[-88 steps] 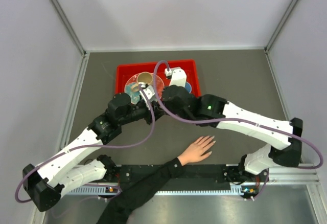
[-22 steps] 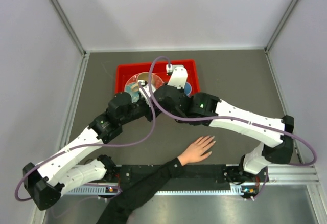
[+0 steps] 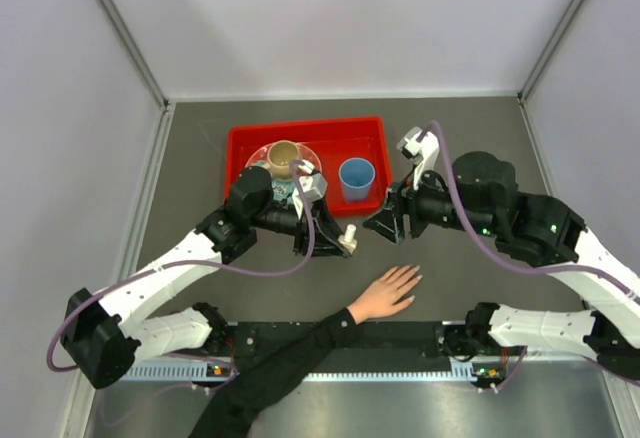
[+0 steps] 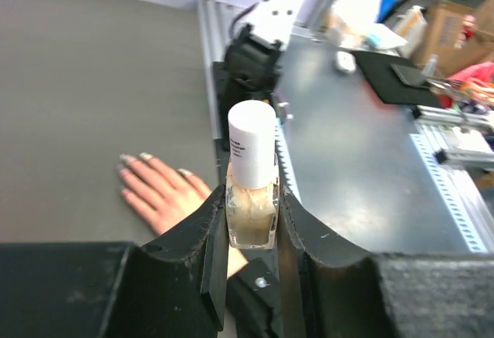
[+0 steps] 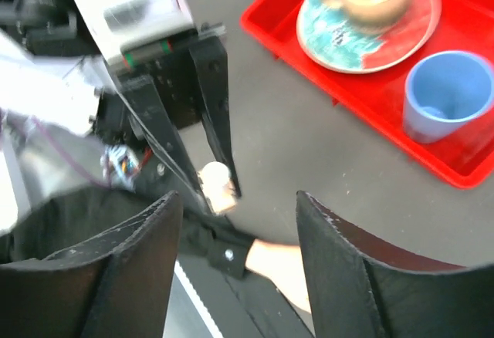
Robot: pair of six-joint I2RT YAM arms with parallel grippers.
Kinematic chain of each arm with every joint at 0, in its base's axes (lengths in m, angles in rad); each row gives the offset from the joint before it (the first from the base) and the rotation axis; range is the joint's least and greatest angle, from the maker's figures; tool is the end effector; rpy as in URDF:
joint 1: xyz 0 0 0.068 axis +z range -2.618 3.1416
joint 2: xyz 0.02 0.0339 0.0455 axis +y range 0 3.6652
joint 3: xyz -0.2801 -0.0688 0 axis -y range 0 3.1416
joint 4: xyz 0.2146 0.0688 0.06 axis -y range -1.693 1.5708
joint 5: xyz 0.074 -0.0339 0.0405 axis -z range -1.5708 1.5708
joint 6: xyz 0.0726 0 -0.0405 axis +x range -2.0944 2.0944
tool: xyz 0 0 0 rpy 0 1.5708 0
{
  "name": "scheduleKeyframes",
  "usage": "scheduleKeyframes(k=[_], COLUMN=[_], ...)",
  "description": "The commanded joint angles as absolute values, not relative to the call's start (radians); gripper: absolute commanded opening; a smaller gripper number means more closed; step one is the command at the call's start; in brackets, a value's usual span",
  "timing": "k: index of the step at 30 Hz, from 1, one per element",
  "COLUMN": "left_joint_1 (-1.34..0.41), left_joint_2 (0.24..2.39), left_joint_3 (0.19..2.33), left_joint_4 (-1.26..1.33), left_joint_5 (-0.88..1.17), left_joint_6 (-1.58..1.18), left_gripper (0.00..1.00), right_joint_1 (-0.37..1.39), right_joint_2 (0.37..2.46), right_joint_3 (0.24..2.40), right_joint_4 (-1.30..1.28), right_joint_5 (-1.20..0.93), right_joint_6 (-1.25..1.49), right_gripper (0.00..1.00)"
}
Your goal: Paint the nails
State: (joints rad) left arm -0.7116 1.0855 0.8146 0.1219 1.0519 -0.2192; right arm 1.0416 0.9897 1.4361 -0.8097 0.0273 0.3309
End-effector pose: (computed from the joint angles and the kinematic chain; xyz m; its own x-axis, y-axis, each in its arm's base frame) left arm 0.1262 -0.1920 0.3453 -0.3216 0.1349 -0.9372 0.9264 -0.1597 -0.3409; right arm 0.0880 0.1465 0.4423 -0.4458 -0.1190 -0.8872 -0.7456 0.5978 0.2945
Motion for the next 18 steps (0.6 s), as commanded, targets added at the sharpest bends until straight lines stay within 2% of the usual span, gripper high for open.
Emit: scheduleKeyframes(k=[1, 3, 6, 7, 14, 15, 16, 18], left_joint_1=[-0.713, -0.713, -0.713, -0.713, -0.713, -0.713, -0.713, -0.715], left_joint_2=[1.091, 1.1, 1.104, 1.106, 1.101, 1.101, 1.101, 1.097], left_joint_3=[0.851, 0.854, 0.854, 0.854, 0.857, 0.857, 0.859, 0.864], left_joint_4=[0.23, 0.23, 0.229, 0.227, 0.218, 0.218, 0.21, 0.186], left_joint_5=[1.196, 1.203, 1.2, 1.198, 1.189, 1.187, 1.175, 1.148], left_joint_6=[-0.267, -0.27, -0.272, -0.272, -0.262, -0.262, -0.259, -0.233], left_gripper=[0.0, 0.0, 0.0, 0.0, 0.0, 0.0, 0.0, 0.0], right_joint_1=[0.986, 0.986, 0.986, 0.986, 0.986, 0.986, 0.986, 0.986], right_joint_2=[1.023, 1.06, 1.089, 1.092, 1.121, 1.124, 1.127, 1.135], right_joint_3=[1.408, 1.413, 1.427, 1.421, 1.399, 1.397, 1.397, 1.397], right_joint_4=[-0.77, -0.77, -0.766, -0.758, -0.752, -0.75, -0.75, -0.747], right_joint_5=[-0.291, -0.351, -0.371, -0.376, -0.397, -0.399, -0.399, -0.399], right_joint_6=[0.213, 0.204, 0.192, 0.192, 0.172, 0.169, 0.164, 0.166], right_gripper=[0.58, 0.58, 0.48, 0.4, 0.39, 0.33, 0.22, 0.17])
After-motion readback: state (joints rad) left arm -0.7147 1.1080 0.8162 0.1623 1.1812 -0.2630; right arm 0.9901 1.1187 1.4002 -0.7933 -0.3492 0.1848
